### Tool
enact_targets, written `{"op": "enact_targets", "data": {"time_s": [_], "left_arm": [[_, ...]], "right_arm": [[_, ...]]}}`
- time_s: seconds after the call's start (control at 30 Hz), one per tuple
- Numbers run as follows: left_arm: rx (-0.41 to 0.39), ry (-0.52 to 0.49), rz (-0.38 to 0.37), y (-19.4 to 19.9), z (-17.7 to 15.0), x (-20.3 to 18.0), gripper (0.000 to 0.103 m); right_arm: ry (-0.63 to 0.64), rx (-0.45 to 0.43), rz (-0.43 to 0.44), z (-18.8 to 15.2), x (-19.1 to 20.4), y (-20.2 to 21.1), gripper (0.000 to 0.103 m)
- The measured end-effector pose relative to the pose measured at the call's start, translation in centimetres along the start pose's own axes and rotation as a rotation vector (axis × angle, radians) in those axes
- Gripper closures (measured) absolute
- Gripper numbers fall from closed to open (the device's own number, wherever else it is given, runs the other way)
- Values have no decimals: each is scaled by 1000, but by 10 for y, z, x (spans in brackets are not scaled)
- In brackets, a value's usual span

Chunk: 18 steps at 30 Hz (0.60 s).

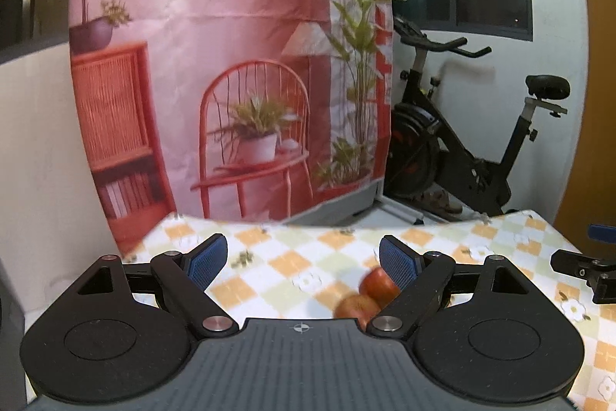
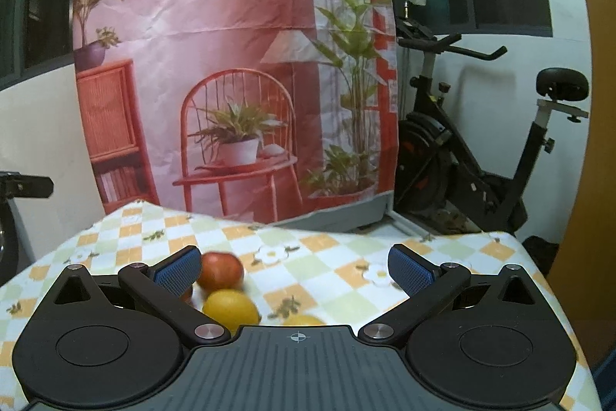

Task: Organize fruits
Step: 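Reach the left tool to the dark red apple and grasp it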

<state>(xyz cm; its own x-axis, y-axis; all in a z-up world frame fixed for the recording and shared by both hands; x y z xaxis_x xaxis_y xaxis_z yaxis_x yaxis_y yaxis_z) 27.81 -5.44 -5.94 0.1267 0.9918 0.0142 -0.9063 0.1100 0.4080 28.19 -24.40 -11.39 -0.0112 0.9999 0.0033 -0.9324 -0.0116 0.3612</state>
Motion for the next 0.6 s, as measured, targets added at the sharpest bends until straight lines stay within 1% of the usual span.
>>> {"op": "enact_targets", "data": {"time_s": [0.1,0.17,0.27,0.37,0.4,0.43,0.5,0.57,0.6], "left_arm": [[22,-6,-11,-13,7,2,15],[55,-10,-37,-22,6,4,15],[91,-36,-52,-35,1,8,17],[125,-51,-100,-49,-1,10,22],[135,-55,-112,-55,-2,11,26],[147,-61,-124,-61,-3,13,30],[168,-63,-141,-73,-3,16,35],[187,-54,-163,-83,-3,20,37],[196,-54,-182,-89,-2,22,38]], "right_arm": [[-8,22,14,8,0,-14,0],[-11,43,35,11,3,-25,0],[-9,77,64,9,11,-39,0],[-11,109,88,6,23,-53,0],[-10,121,94,5,27,-58,1],[-7,131,98,4,31,-63,3],[-8,156,109,2,41,-74,6],[-21,176,127,-2,51,-84,8],[-26,188,134,-4,55,-89,10]]}}
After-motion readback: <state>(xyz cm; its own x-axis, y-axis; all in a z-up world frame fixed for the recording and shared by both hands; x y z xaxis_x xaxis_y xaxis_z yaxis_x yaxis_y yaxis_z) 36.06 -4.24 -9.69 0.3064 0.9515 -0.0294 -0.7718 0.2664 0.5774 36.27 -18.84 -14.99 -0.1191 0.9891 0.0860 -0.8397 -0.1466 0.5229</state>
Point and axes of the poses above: each gripper's, at about its wrist camera, not at the fingertips, and y roughly against the way its jaws point, x to its left, z to its top, the point moved 7 cm from there along -y, roughly the way its jaws point, and after that the axes turned 4 degrees about y, right-handed, at the moved point
